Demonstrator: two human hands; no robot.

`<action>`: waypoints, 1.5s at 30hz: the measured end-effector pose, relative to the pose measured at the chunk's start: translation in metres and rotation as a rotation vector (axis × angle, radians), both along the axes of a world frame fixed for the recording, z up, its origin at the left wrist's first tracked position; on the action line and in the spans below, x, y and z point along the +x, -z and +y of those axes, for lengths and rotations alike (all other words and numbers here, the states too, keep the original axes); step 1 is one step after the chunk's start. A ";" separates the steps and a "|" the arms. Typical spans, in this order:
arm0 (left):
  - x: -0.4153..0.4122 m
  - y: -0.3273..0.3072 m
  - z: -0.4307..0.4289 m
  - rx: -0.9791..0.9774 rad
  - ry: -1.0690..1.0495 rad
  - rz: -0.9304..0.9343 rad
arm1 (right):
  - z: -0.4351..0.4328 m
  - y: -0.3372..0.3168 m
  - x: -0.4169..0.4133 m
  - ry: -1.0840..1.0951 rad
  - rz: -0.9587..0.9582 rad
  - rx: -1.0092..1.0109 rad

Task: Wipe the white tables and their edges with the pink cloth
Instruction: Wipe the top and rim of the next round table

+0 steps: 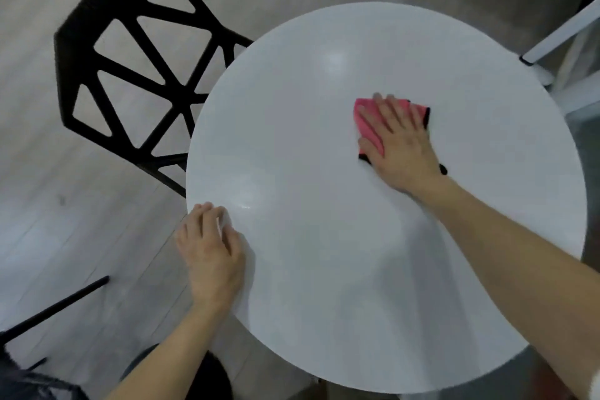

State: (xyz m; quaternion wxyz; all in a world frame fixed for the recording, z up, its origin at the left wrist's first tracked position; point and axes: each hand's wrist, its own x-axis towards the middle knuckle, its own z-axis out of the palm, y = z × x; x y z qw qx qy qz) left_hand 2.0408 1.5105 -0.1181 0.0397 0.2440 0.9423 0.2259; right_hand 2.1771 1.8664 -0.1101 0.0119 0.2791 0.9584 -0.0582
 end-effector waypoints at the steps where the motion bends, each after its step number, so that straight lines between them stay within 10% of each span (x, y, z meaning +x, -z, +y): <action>1: -0.007 -0.007 0.000 -0.003 0.001 -0.029 | 0.021 0.001 0.007 0.134 -0.031 -0.004; 6: -0.071 -0.037 0.007 -0.068 0.160 -0.147 | 0.033 0.006 -0.082 0.494 -0.007 0.010; 12: -0.154 -0.040 0.036 -0.120 0.467 -0.012 | -0.047 0.007 -0.196 0.256 0.073 -0.003; 18: -0.228 -0.026 0.086 -0.022 1.023 0.191 | -0.141 0.010 -0.109 0.147 0.110 0.021; 25: -0.293 -0.028 0.065 -0.064 1.521 0.109 | -0.208 0.008 -0.151 1.127 -0.001 0.076; 30: -0.340 -0.032 0.044 -0.107 1.597 0.162 | -0.256 0.006 -0.263 0.982 0.107 0.036; 35: -0.336 -0.024 0.055 -0.126 1.655 0.216 | -0.332 0.013 -0.225 0.905 0.158 0.043; 45: -0.199 -0.037 0.085 0.013 1.889 0.199 | -0.393 0.016 -0.049 1.412 0.006 0.033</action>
